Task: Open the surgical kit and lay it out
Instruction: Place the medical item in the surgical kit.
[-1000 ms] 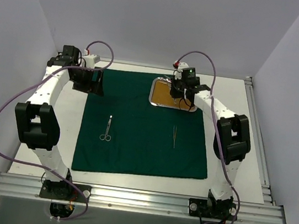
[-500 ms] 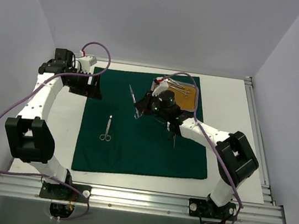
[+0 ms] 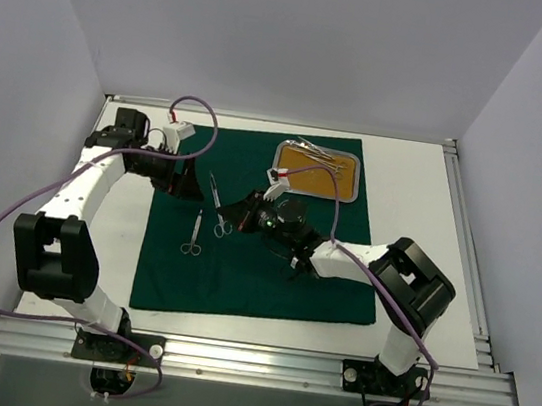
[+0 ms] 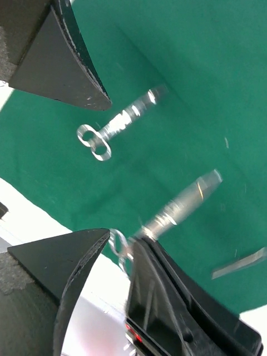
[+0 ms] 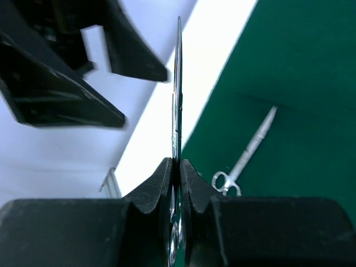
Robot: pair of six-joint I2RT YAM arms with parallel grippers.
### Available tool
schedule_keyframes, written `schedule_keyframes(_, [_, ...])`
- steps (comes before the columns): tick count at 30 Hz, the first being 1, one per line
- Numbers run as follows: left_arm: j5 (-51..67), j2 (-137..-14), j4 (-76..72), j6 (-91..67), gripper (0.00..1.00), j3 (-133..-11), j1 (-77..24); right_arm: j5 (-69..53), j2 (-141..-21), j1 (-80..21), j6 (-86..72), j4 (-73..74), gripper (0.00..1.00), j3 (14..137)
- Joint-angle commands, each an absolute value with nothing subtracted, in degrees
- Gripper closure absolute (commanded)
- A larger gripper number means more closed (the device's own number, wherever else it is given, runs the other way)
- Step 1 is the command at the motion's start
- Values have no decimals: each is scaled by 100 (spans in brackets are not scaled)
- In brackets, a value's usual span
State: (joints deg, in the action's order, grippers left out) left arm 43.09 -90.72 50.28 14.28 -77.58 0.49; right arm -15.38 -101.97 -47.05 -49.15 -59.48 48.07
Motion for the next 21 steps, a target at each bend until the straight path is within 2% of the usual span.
schedule_keyframes(1, [5194, -8991, 4351, 1547, 3, -7533, -289, -1450, -10108, -4772, -5045, -6925, 100, 4852])
schedule_keyframes(5, [5650, -9298, 4184, 1486, 3, -7497, -466, -1468, -10099, -4772, -5054, -7005, 100, 4746])
schedule_keyframes(8, [5757, -9351, 3974, 1293, 20, -7541, -440, -1477, -10090, -4772, -5080, -7066, 100, 4702])
schedule_keyframes(9, [5800, -9343, 3912, 1240, 28, -7532, -431, -1477, -10081, -4772, -5080, -7084, 100, 4685])
schedule_keyframes(15, [5994, -9071, 3270, 941, 36, -7163, -466, -1617, -10151, -4772, -5089, -7216, 100, 4728])
schedule_keyframes(21, [6047, -9158, 3217, 826, 39, -7198, -475, -1723, -10257, -4772, -5177, -7453, 100, 4772])
